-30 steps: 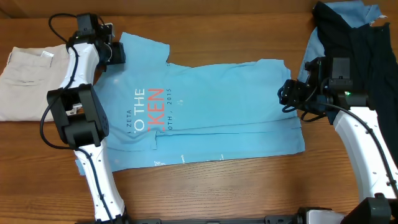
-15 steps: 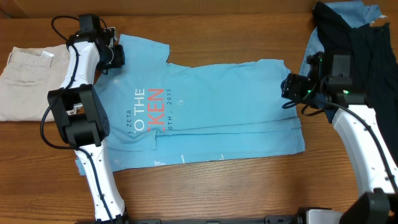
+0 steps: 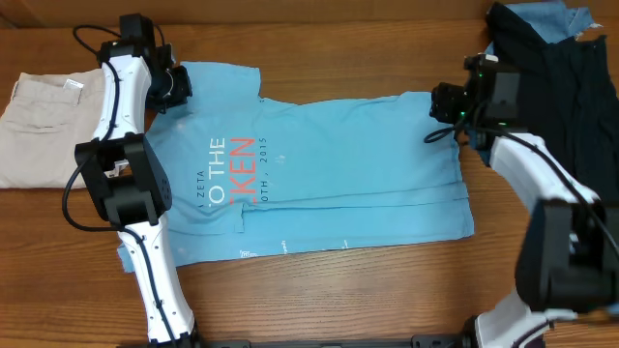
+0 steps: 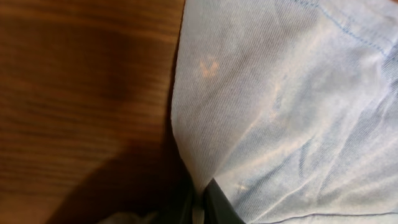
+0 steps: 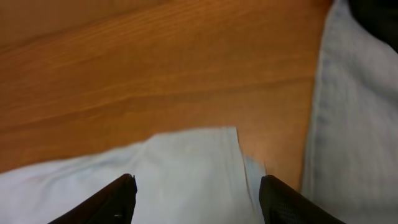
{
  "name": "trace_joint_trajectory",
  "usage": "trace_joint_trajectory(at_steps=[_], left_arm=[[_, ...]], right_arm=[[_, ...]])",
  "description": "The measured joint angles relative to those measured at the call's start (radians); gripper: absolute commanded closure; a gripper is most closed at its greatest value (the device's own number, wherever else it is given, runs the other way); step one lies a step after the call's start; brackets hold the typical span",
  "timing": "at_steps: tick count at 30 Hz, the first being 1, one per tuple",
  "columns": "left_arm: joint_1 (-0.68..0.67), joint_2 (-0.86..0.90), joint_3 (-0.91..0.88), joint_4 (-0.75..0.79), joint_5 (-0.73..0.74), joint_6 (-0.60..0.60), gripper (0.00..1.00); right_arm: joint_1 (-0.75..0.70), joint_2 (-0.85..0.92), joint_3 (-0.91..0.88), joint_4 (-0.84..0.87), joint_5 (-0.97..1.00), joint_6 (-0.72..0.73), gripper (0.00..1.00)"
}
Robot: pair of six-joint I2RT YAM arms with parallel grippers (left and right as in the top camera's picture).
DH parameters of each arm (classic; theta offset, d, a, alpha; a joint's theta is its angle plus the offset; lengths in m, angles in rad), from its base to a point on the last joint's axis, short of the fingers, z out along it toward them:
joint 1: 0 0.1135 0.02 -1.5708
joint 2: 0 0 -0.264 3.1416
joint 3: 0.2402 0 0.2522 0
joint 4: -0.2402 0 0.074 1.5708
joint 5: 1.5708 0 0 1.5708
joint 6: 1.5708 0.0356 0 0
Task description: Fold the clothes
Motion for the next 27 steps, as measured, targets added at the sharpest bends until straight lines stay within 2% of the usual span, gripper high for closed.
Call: trace_joint_trajectory(at_steps=[9,16,19,23,27], left_arm=[[0.000,0.000,0.000,-0.041,-0.002,-0.029,0.92],[0.000,0.000,0.000,-0.055,-0.004,-0.031,0.92],[0.000,0.000,0.000,-0.055,-0.004,-0.031,0.92],[0.000,0.000,0.000,-0.055,-0.004,-0.031,0.92],[0.000,0.000,0.000,-0.055,-0.005,-0.031,0.92]], right_arm=[[0.000,0.191,0.001,0.320,0.000,-0.015,0.22],[0.000,0.264,0.001,0.359,0.000,-0.017,0.21],[-0.001,0.285,0.020,0.301,-0.001,-0.018,0.21],[-0.002,0.308,0.142,0.111,-0.015,-0.034,0.17],[-0.002,0.323,0.238,-0.039,-0.023,-0.040,0.18]])
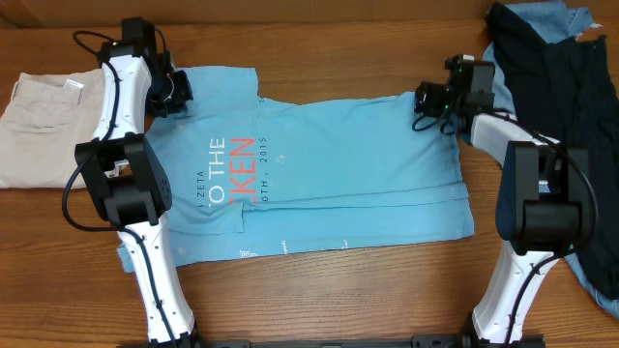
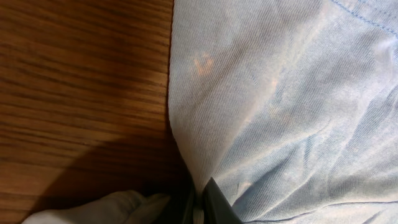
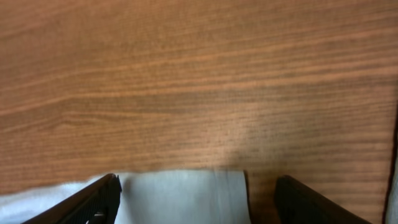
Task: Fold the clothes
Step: 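Fold the shirt's top edge down toward the bottom with both grippers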
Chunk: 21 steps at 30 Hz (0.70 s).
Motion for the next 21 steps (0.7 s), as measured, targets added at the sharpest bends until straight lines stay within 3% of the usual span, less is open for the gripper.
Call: trace_joint_trajectory(at_steps=[3,12,21], left_arm=[[0.000,0.000,0.000,0.000,0.000,0.000,0.92],[0.000,0.000,0.000,-0.011,0.000,0.000,0.92],[0.000,0.000,0.000,-0.019,0.000,0.000,0.92]], right_arm=[[0.000,0.003,0.052,-0.088,-0.004,-0.002,0.19],[0.000,0.005,0.079,-0.187,-0.008,-0.006,0.41],[0.000,0.005,0.080,-0.145,-0.008,-0.005,0.43]])
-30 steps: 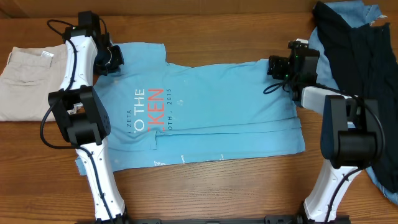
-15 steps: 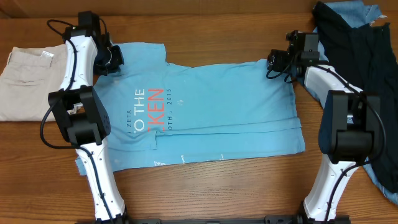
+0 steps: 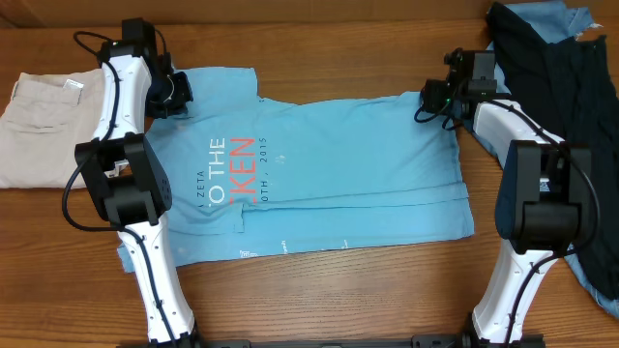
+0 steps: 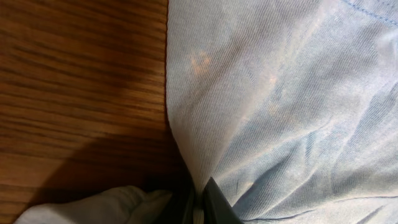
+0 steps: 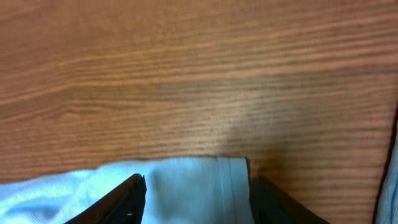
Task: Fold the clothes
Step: 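Fold the shirt's top edge down toward the bottom with both grippers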
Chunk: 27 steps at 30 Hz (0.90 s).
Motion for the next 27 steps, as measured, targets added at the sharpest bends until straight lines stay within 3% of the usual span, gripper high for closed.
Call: trace_joint_trajectory(at_steps=[11,17,21,27], left_arm=[[0.000,0.000,0.000,0.000,0.000,0.000,0.92],[0.000,0.000,0.000,-0.002,0.000,0.000,0.92],[0.000,0.000,0.000,-0.004,0.000,0.000,0.92],[0.000,0.000,0.000,-0.004,0.000,0.000,0.95]], right_arm=[[0.000,0.046,0.019,0.016,0.000,-0.004,0.50],[0.000,0.059,0.021,0.046,0.001,-0.006,0.79],[0.000,0.062,0.021,0.047,0.000,-0.004,0.93],[0.000,0.063,0.022,0.040,0.009,-0.003,0.96]])
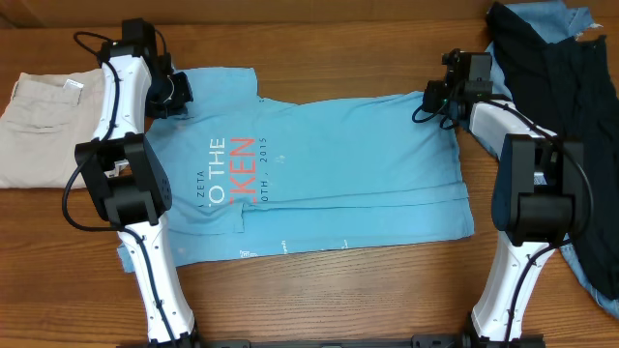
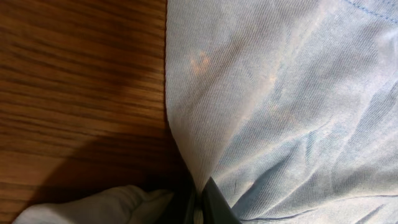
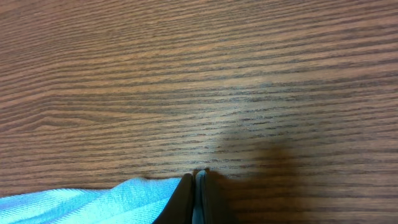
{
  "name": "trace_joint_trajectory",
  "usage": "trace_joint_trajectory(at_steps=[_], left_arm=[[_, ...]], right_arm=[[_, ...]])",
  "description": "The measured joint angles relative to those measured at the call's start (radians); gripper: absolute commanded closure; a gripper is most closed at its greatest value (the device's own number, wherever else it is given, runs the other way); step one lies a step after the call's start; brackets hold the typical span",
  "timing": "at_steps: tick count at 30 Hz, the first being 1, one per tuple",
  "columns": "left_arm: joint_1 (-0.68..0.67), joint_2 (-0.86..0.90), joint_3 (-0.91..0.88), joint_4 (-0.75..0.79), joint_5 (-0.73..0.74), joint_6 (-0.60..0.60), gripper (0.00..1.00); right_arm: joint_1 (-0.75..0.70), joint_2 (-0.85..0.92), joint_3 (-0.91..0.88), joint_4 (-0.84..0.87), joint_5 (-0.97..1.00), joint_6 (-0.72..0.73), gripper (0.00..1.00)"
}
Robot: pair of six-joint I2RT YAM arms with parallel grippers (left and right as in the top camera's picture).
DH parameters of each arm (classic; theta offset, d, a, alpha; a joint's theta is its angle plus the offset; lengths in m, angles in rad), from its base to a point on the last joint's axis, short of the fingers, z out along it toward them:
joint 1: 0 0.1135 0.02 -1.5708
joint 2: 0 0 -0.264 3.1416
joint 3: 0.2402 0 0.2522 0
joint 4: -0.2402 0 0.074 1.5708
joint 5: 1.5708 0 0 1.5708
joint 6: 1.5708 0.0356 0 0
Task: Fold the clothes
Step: 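Fold the shirt's top edge down toward the bottom with both grippers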
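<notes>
A light blue T-shirt [image 1: 319,169] with red and white lettering lies spread flat across the table. My left gripper [image 1: 172,89] is shut on its far left corner, where the cloth [image 2: 273,106] is pinched between the dark fingers [image 2: 214,199]. At the far right corner my right gripper [image 1: 432,97] is shut on the shirt's edge [image 3: 112,198]; in the right wrist view the fingers [image 3: 184,198] press together with blue cloth between them.
Folded beige trousers [image 1: 39,121] lie at the far left. A heap of dark and blue clothes [image 1: 556,77] fills the right side. White cloth [image 2: 93,208] shows beside the left fingers. Bare wood [image 1: 319,290] runs along the front.
My right gripper, open around the shirt's far right corner before, is now shut on that corner. The left gripper has kept its hold on the far left corner.
My left gripper held the shirt's far left corner throughout. The right gripper was open near the far right corner, then open closer over its edge, then straddling it, and now it is shut on it.
</notes>
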Motion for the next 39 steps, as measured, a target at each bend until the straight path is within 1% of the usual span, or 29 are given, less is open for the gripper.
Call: trace_joint_trajectory(at_steps=[10,14,19,24,28,31,36,39], left_arm=[[0.000,-0.011,0.000,-0.019,0.000,0.000,0.96],[0.000,-0.058,0.000,-0.051,0.000,0.000,0.96],[0.000,-0.148,0.000,-0.092,0.000,0.000,0.96],[0.000,-0.206,0.006,-0.198,-0.002,0.000,0.96],[0.000,-0.217,0.006,-0.302,-0.035,0.000,0.96],[0.000,-0.217,0.006,-0.385,-0.086,0.000,0.96],[0.000,-0.221,0.006,-0.466,-0.150,-0.001,0.96],[0.000,-0.223,0.006,-0.528,-0.212,-0.024,0.96]], right_arm=[[0.000,-0.016,0.006,-0.048,0.011,0.000,0.96],[0.000,-0.048,0.005,-0.126,0.023,0.000,0.95],[0.000,-0.134,0.004,-0.249,0.027,0.000,0.96],[0.000,-0.225,0.004,-0.358,0.051,0.001,0.96],[0.000,-0.275,0.004,-0.449,0.083,0.001,0.96],[0.000,-0.296,0.004,-0.510,0.097,0.002,0.96],[0.000,-0.305,0.004,-0.627,0.105,0.003,0.96],[0.000,-0.305,0.003,-0.693,0.108,0.003,0.96]])
